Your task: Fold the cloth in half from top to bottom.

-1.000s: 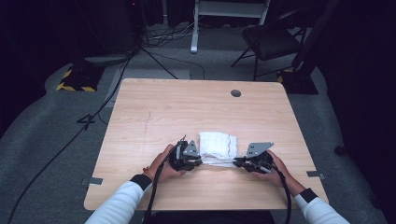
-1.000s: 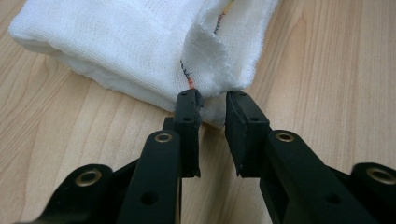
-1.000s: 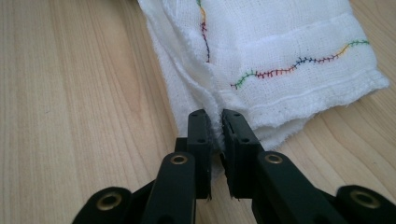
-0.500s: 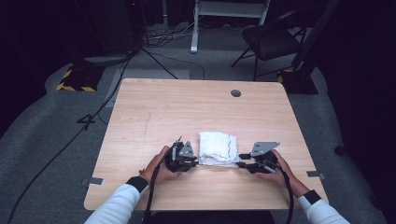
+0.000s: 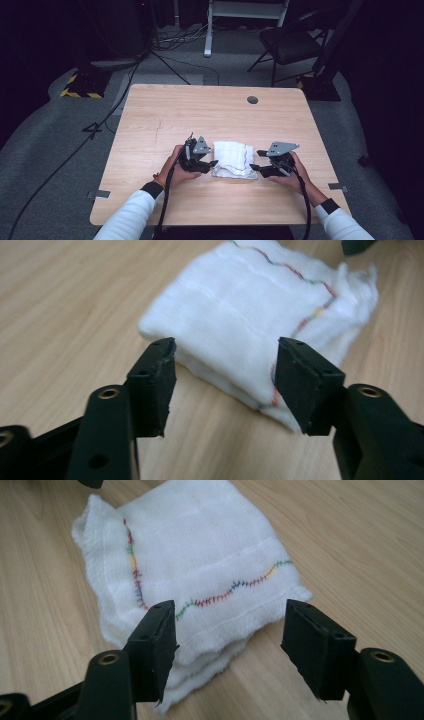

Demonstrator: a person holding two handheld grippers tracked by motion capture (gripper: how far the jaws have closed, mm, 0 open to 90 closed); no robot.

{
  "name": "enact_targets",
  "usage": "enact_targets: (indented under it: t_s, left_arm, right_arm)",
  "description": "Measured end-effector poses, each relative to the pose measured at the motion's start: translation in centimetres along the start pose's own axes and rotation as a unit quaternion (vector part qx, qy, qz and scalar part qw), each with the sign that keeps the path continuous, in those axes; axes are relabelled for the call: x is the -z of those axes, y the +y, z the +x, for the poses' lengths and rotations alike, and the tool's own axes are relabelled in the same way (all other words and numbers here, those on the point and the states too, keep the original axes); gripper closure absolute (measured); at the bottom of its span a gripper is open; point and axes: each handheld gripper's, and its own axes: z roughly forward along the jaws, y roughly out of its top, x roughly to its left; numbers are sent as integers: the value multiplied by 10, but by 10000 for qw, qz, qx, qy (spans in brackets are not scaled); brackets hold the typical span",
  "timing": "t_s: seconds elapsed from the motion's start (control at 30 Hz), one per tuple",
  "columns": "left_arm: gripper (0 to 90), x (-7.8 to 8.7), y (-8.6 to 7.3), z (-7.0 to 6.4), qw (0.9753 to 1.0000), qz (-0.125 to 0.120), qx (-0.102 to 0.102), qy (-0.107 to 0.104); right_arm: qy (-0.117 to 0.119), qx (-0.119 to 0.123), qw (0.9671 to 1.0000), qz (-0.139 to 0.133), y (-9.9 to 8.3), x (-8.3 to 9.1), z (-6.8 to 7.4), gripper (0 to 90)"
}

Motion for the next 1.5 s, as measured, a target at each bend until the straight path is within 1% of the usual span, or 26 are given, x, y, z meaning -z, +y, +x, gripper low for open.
enact_targets:
  t_s: [0.03,0.13,0.2,0.27,0.3,0.33,0.37,0.43,0.57,0.6,0.63,0.7,0.77,0.8,0.9,0.97,1.1,1.13,1.17,1.2,1.23,1.27,1.33,1.4,1.43,1.5]
  left_arm:
    - [382,-2,3,0,10000,-1,49,-36]
    - [325,-11,9,-4,10000,45,-11,-69]
    - [305,-18,11,-10,9997,187,-131,-100]
    - [290,-24,10,-15,9988,367,-301,-105]
    - [286,-27,8,-17,9981,473,-391,-107]
    - [279,-29,5,-21,9971,597,-466,-52]
    - [266,-30,4,-22,9965,641,-530,-31]
    - [264,-31,-1,-25,9962,650,-572,-7]
    - [265,-27,-6,-29,9963,654,-556,52]
    - [265,-25,-7,-30,9965,635,-543,55]
    - [265,-23,-8,-31,9967,594,-544,43]
    - [257,-19,-11,-31,9966,629,-526,-74]
    - [214,-16,-16,-31,9960,748,-475,-115]
    - [212,-13,-20,-30,9961,772,-399,-132]
    - [207,-2,-30,-29,9971,699,-205,-208]
    - [204,6,-39,-28,9973,665,-159,-265]
    - [181,22,-57,-27,9978,627,-52,-226]
    - [180,26,-59,-26,9977,638,-69,-225]
    - [180,30,-62,-26,9979,615,-116,-172]
    - [180,34,-64,-26,9978,619,-193,-116]
    - [178,38,-67,-24,9979,616,-184,-86]
    - [178,41,-70,-22,9980,615,-120,-79]
    - [179,44,-77,-18,9973,738,-45,-7]
    - [179,46,-83,-14,9963,856,22,34]
    - [174,48,-86,-12,9963,850,96,19]
    - [174,52,-89,-8,9962,855,132,81]
  right_arm:
    - [5,-22,10000,-20,2,-2,0,374]
    - [-34,-12,10000,-34,9,-10,1,366]
    - [27,3,10000,-39,11,-14,3,361]
    - [49,101,9999,57,12,-20,8,348]
    - [72,151,9998,114,12,-22,11,346]
    - [101,192,9996,174,11,-25,13,344]
    - [125,238,9993,258,9,-27,15,336]
    - [151,258,9990,344,6,-29,16,330]
    - [164,259,9989,341,1,-25,18,329]
    - [142,300,9989,341,0,-24,20,329]
    - [144,309,9988,346,-1,-23,20,330]
    - [114,342,9987,350,-2,-23,23,337]
    - [108,382,9986,356,-2,-22,24,338]
    - [115,407,9984,367,-2,-22,25,334]
    - [204,359,9987,291,0,-18,25,316]
    - [336,299,9987,231,1,-15,26,308]
    - [446,267,9981,321,0,-22,31,290]
    - [450,257,9979,382,-1,-26,32,273]
    - [447,254,9978,407,-2,-29,33,257]
    - [410,264,9980,401,-4,-31,35,239]
    - [342,283,9983,381,-5,-33,37,232]
    - [306,318,9983,382,-4,-34,39,228]
    - [278,261,9985,393,-3,-35,39,232]
    - [250,214,9989,336,-2,-37,37,243]
    - [209,162,9992,301,-2,-39,36,247]
    - [142,128,9995,261,-1,-42,33,252]
